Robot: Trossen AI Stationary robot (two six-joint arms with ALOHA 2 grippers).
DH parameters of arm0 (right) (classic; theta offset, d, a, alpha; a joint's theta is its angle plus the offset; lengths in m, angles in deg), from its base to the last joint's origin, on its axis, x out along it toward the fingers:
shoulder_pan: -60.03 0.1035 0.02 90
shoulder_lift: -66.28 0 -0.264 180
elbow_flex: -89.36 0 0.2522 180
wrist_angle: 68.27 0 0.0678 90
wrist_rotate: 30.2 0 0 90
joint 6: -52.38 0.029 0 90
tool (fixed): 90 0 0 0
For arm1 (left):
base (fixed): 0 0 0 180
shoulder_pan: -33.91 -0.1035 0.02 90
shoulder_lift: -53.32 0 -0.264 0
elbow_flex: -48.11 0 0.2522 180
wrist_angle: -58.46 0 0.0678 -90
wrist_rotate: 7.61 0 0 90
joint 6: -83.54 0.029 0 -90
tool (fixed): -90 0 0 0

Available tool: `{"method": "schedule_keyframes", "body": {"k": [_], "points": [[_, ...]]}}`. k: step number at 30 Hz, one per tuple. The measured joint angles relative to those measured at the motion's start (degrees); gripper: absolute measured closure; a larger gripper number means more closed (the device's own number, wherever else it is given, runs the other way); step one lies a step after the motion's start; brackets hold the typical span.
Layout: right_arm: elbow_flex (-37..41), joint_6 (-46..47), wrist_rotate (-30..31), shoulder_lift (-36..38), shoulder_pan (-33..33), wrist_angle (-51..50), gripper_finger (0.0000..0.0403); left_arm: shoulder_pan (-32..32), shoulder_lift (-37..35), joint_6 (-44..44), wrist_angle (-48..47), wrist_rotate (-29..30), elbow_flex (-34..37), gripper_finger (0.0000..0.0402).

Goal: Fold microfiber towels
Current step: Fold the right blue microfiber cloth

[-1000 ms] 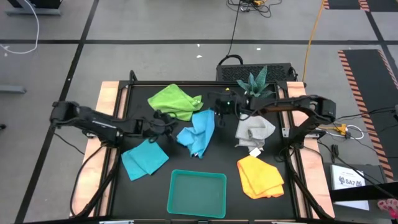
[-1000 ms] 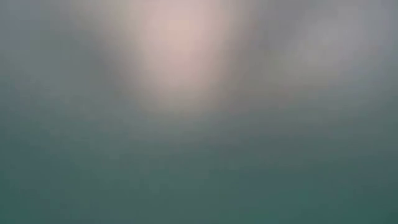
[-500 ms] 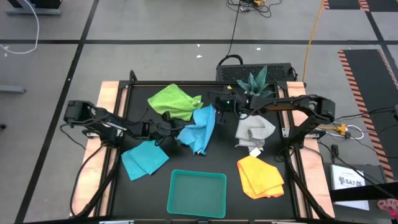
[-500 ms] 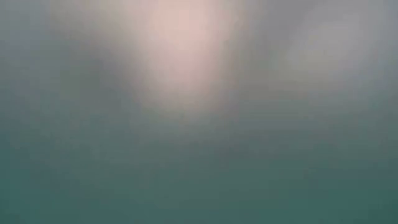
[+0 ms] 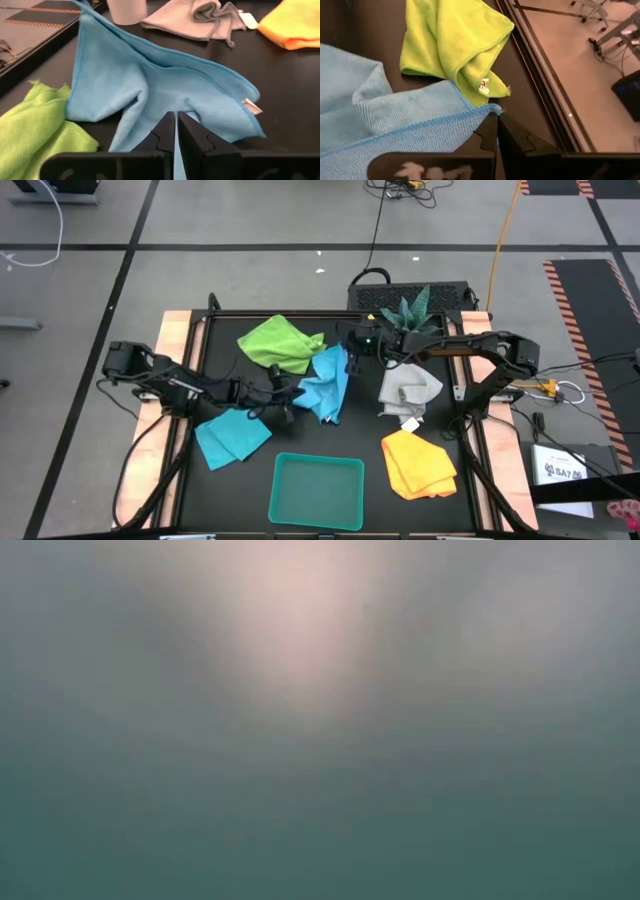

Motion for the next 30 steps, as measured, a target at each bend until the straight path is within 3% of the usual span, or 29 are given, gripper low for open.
{"method": "schedule_keyframes", "body": {"k": [4,10,19,27,30], "points": [[0.1,4.0,0.3,0.0,0.2,-2.8,0.0403,0.5,0.0,-1.0,-1.5,-0.5,0.0,0.0378],[2.8,7.9,0.1,0.0,2.2,-5.7,0.0403,0.8,0.3,-2.2,-5.9,-7.0,0.0,0.0378],[4.4,9.7,-0.1,0.0,2.6,-6.4,0.0403,1.1,0.7,0.6,-5.7,-8.4,0.0,0.0378],[4.4,13.7,-0.1,0.5,5.1,-22.3,0.0403,0.3,0.7,0.9,-5.9,-8.4,0.0,0.0378],[4.5,14.1,-0.1,1.1,6.0,-23.5,0.0403,-0.3,0.7,1.1,-5.9,-8.4,0.0,0.0378]]}}
